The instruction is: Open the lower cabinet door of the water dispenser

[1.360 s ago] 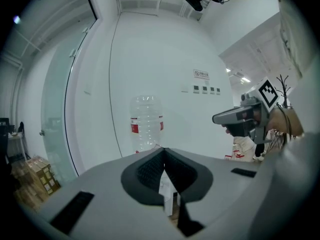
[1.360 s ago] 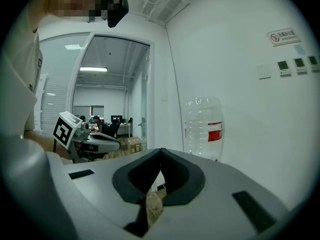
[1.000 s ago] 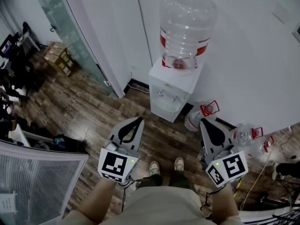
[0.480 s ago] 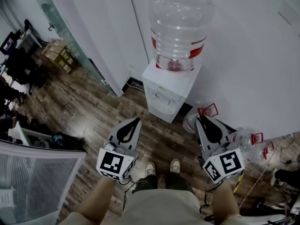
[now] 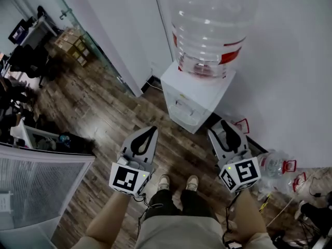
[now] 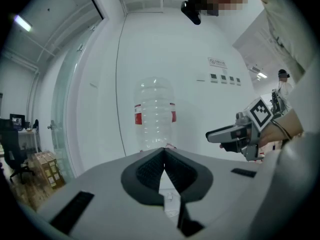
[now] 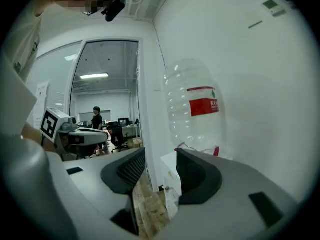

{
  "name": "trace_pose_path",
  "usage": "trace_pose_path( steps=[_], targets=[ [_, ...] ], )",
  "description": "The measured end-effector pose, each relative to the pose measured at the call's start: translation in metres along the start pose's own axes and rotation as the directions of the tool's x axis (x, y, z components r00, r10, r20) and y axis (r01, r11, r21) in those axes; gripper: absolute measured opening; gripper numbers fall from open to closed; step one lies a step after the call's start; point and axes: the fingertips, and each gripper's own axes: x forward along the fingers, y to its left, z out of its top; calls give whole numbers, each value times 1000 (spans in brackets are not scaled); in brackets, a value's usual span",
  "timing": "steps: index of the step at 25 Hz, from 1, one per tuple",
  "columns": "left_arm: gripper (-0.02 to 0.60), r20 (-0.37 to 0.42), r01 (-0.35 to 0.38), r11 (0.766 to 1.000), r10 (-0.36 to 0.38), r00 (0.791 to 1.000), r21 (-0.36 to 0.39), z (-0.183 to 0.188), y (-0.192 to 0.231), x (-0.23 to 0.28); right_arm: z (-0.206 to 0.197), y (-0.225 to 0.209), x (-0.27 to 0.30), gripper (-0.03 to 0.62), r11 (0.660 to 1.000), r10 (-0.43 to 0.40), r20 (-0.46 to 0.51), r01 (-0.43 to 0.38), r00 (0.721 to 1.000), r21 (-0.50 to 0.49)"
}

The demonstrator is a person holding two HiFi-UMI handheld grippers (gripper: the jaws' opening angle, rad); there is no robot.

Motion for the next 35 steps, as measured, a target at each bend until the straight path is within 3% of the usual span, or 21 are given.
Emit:
trace_pose_path(
  steps=[11,22,35],
  targets=[
    [6,-10,-39,999,39,999,-12,-96,17,57,-139,-47,59,282,1000,-20,-121,19,992,-13],
    [6,-46,11,999,-14,999,-49,-238,10,96,-294,-74,96,318,989,-69,-156,88,985,121],
    [6,-84,39,998,-44,996,-55,-389,20,147,-475,-108,147,322,992,-89,-247,109,965,69]
  ],
)
